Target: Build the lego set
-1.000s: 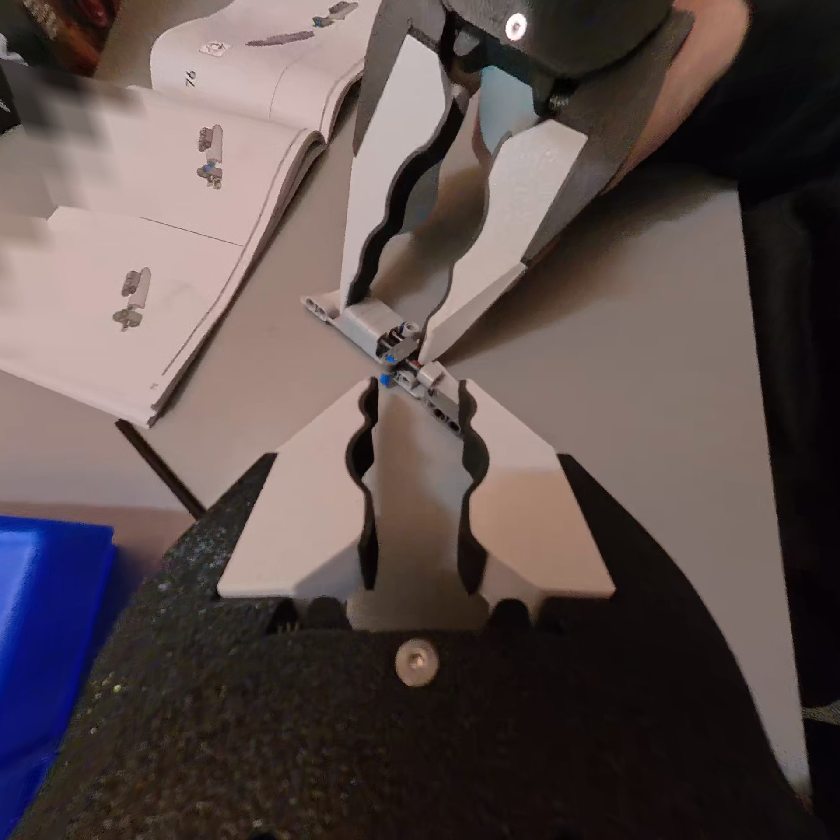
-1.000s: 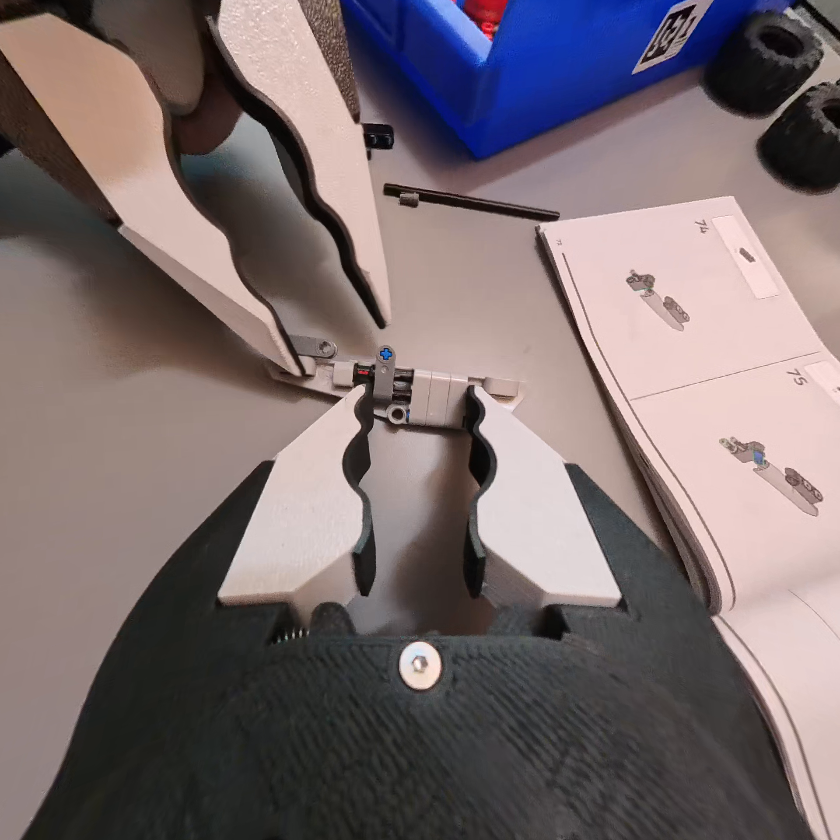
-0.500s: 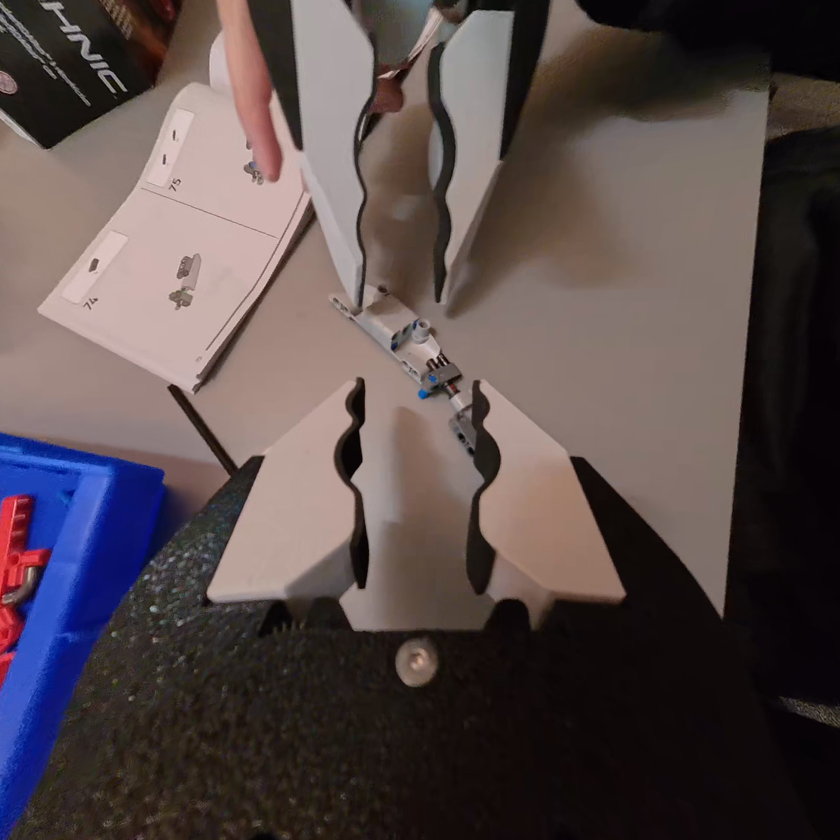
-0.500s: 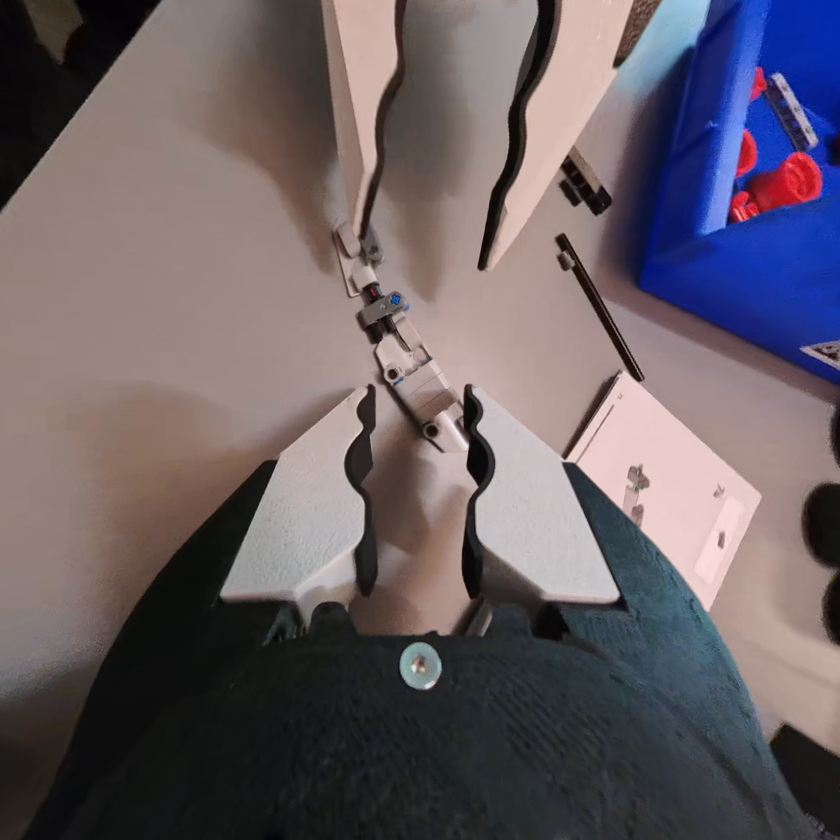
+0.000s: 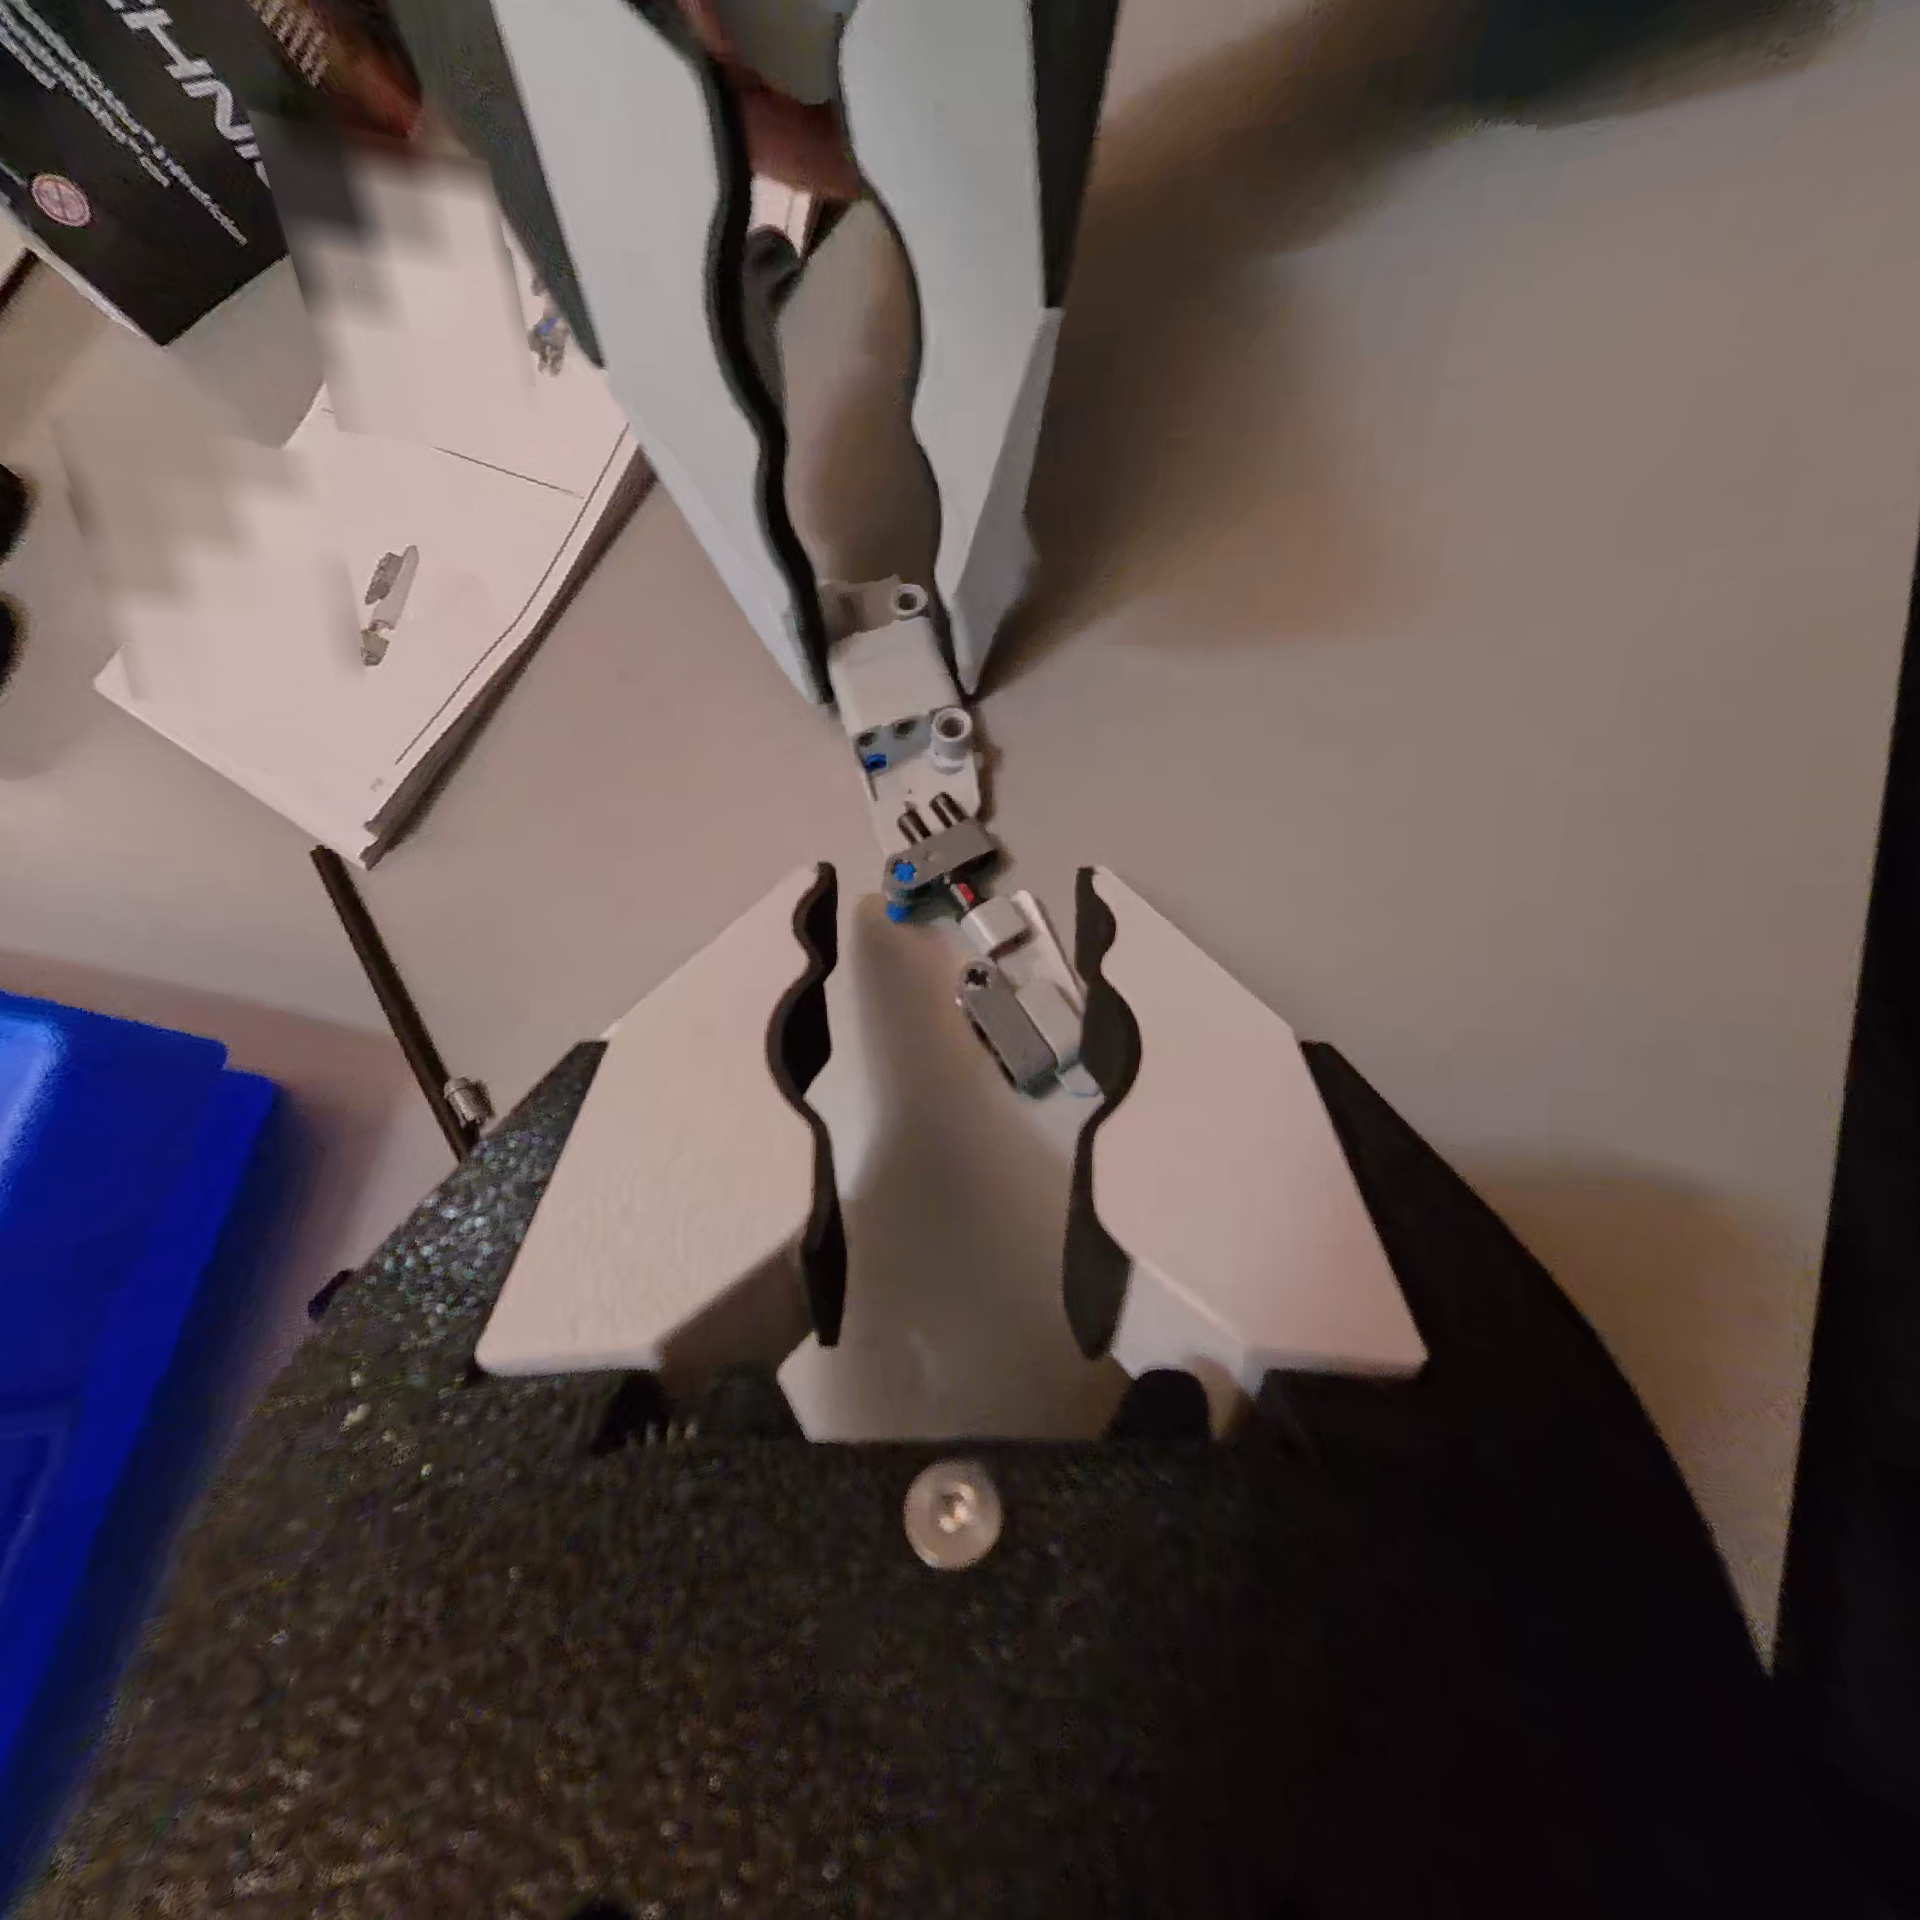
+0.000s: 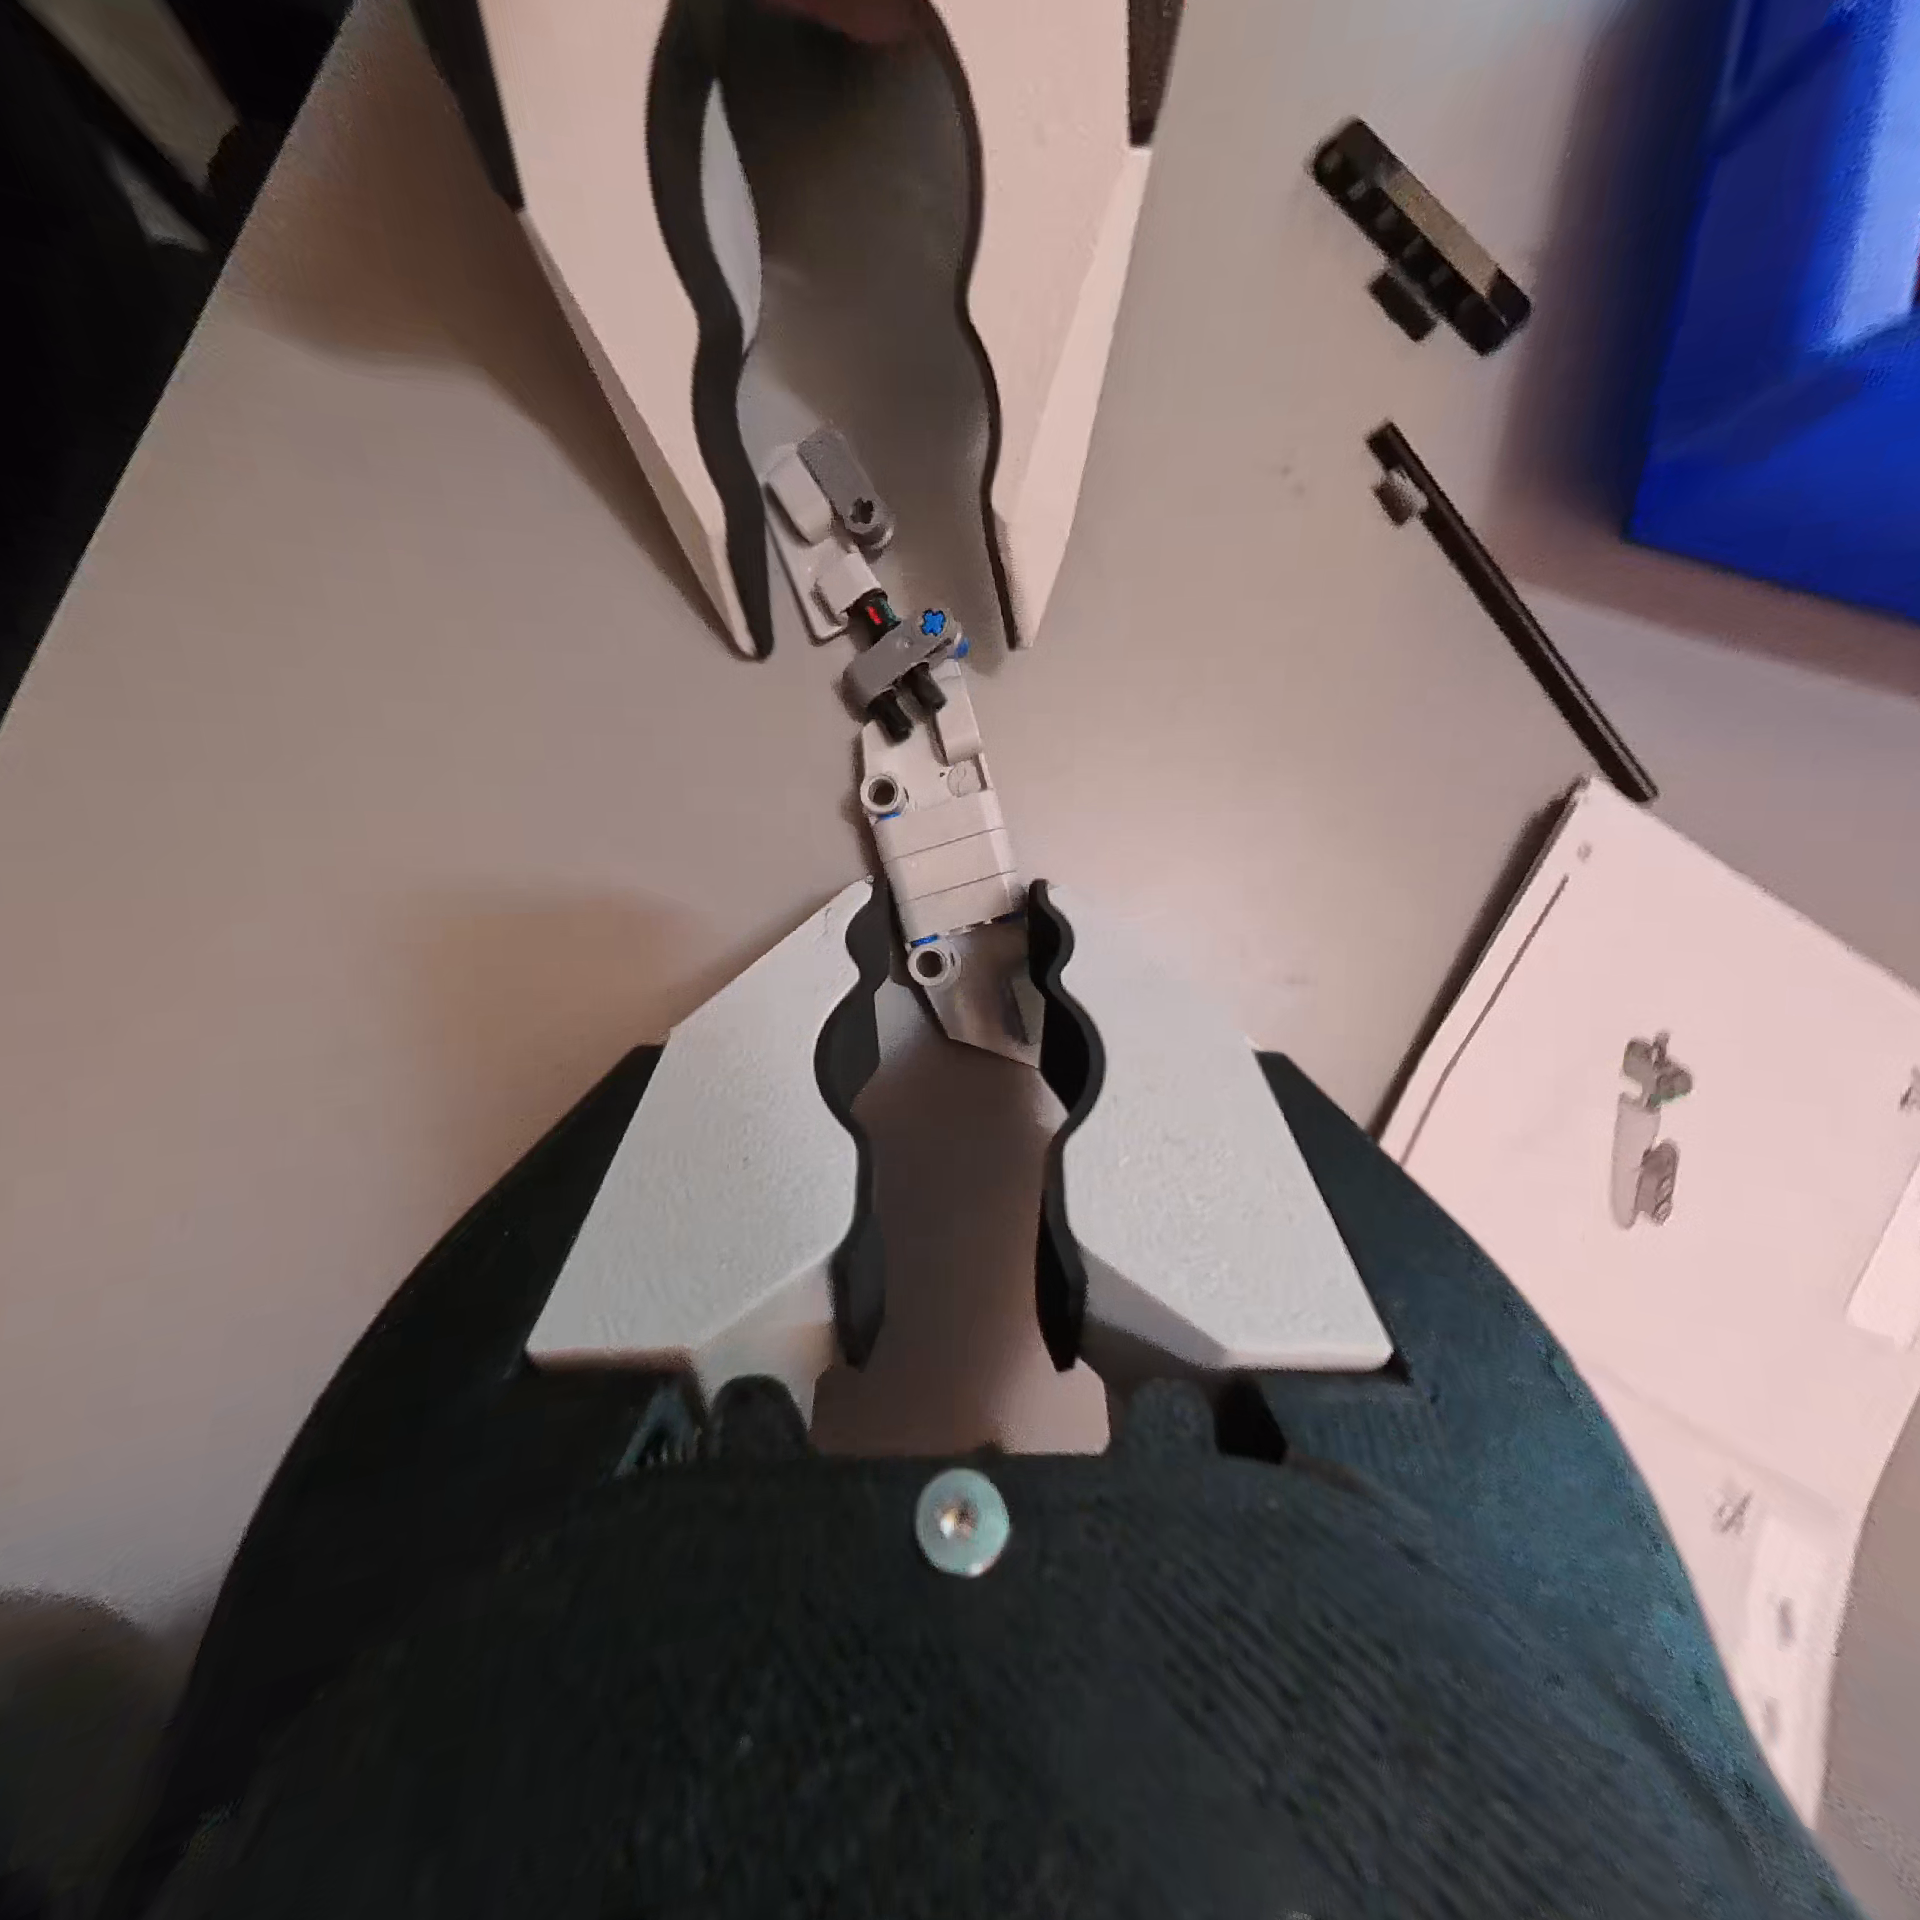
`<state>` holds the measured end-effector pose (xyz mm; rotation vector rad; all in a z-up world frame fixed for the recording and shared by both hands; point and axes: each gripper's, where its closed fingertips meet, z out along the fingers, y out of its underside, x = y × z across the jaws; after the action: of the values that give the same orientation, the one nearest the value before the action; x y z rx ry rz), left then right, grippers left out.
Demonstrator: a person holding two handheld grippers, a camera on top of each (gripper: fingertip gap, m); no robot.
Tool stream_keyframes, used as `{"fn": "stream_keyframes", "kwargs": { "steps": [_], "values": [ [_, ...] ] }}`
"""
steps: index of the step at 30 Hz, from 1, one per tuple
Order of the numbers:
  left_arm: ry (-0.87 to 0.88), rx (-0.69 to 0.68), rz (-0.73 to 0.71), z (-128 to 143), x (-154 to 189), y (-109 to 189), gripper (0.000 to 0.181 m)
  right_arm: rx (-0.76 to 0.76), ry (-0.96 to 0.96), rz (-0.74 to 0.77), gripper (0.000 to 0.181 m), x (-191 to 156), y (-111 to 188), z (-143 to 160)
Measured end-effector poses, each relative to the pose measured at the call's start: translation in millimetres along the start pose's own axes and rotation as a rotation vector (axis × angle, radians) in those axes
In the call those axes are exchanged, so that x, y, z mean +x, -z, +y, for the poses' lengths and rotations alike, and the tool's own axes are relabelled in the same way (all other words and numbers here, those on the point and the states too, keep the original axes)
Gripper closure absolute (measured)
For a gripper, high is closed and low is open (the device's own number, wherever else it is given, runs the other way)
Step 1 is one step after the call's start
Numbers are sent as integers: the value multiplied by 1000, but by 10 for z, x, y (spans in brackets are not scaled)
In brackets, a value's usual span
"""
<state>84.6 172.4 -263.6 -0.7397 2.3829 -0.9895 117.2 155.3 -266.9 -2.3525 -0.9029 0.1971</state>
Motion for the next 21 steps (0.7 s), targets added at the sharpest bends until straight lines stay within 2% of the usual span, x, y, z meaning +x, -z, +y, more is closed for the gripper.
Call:
{"fn": "stream_keyframes", "kwargs": {
  "steps": [3,5,7,10,16,21],
  "values": [
    [16,-6,-8,16,-37,3,143,-16,-73,27,157,-91,22,23],
    [32,15,-10,-8,-36,33,142,-19,-61,65,133,-87,67,49],
    [54,27,8,-16,3,62,143,19,-59,76,131,-66,108,28],
    [41,-5,-9,23,28,50,145,136,-79,7,142,-109,114,-97],
    [10,-9,-78,-14,88,59,151,167,44,15,159,-168,52,-90],
    [35,-27,-69,-2,80,9,151,174,50,15,158,-198,-26,-93]
  ]
}}
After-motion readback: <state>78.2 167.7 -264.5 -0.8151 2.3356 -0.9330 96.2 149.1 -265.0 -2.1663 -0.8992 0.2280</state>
